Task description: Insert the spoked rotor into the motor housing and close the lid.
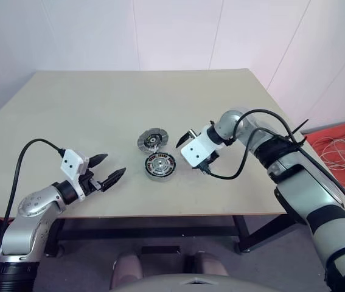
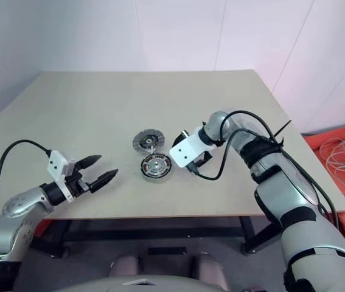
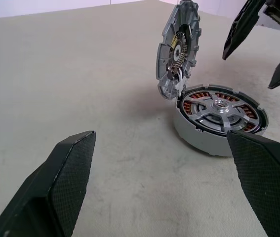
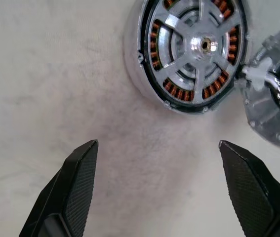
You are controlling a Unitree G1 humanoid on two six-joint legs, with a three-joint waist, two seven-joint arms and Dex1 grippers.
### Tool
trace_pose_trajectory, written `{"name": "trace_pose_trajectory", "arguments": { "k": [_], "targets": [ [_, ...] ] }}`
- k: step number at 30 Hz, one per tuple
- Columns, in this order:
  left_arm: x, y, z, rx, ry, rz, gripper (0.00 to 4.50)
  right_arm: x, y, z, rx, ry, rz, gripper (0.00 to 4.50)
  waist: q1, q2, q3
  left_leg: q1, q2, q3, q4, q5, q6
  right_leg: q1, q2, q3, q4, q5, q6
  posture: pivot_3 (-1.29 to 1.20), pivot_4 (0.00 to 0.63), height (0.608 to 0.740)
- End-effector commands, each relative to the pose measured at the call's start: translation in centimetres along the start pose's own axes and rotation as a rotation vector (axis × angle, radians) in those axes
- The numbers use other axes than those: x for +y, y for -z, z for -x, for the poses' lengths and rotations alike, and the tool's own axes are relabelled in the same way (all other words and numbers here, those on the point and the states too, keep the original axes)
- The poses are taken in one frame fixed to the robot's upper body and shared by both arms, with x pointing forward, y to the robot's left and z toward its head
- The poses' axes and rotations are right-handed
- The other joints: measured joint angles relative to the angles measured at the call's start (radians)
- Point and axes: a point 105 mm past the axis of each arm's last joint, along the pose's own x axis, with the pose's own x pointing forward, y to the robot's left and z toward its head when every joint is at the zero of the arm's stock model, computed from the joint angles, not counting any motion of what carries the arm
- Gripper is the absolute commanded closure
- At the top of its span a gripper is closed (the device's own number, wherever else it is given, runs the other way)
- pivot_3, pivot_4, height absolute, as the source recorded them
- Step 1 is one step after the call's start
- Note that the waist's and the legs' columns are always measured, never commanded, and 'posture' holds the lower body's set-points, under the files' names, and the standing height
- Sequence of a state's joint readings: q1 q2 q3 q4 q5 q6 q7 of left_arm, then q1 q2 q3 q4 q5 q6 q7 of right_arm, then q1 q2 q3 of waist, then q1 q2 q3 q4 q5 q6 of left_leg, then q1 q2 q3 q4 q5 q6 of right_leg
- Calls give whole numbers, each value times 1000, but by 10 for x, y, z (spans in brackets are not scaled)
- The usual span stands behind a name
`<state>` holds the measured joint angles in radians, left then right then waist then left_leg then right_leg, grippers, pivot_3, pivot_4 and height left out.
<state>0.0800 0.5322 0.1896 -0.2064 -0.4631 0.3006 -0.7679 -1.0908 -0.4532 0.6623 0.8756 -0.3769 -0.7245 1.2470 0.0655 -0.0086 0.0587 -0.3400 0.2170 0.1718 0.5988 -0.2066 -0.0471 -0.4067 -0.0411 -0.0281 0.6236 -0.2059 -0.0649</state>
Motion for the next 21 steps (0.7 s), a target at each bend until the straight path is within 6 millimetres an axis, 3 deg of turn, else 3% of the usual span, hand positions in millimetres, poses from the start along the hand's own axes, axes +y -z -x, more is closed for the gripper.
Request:
{"name": "trace_pose_trajectory", "arguments": {
  "k": [1, 9, 20, 21],
  "targets": [
    [-1, -13, 1, -47, -6, -42, 0, -11, -5, 3, 17, -4, 132, 32, 0, 0, 0, -1, 0, 0, 0, 0, 0, -1, 0, 0, 0, 0, -1, 0, 0, 740],
    [-2, -12, 3, -50, -18, -39, 0, -13, -13, -6, 25, -43, 332, 32, -1, 0, 0, -3, 0, 0, 0, 0, 1, -3, 0, 0, 0, 1, -1, 0, 0, 740],
    [-6, -12, 3, -59, -25, -34, 0, -13, -14, -20, 41, -77, 386, 32, -20, 0, 0, -3, 0, 0, 0, 0, 1, -2, 0, 0, 0, 1, -1, 0, 0, 740],
    [-6, -12, 3, -60, -26, -33, 0, -12, -14, -21, 40, -81, 385, 201, -23, 0, 0, -3, 0, 0, 0, 0, 1, -2, 0, 0, 1, 1, -1, 0, 0, 740]
  ]
}}
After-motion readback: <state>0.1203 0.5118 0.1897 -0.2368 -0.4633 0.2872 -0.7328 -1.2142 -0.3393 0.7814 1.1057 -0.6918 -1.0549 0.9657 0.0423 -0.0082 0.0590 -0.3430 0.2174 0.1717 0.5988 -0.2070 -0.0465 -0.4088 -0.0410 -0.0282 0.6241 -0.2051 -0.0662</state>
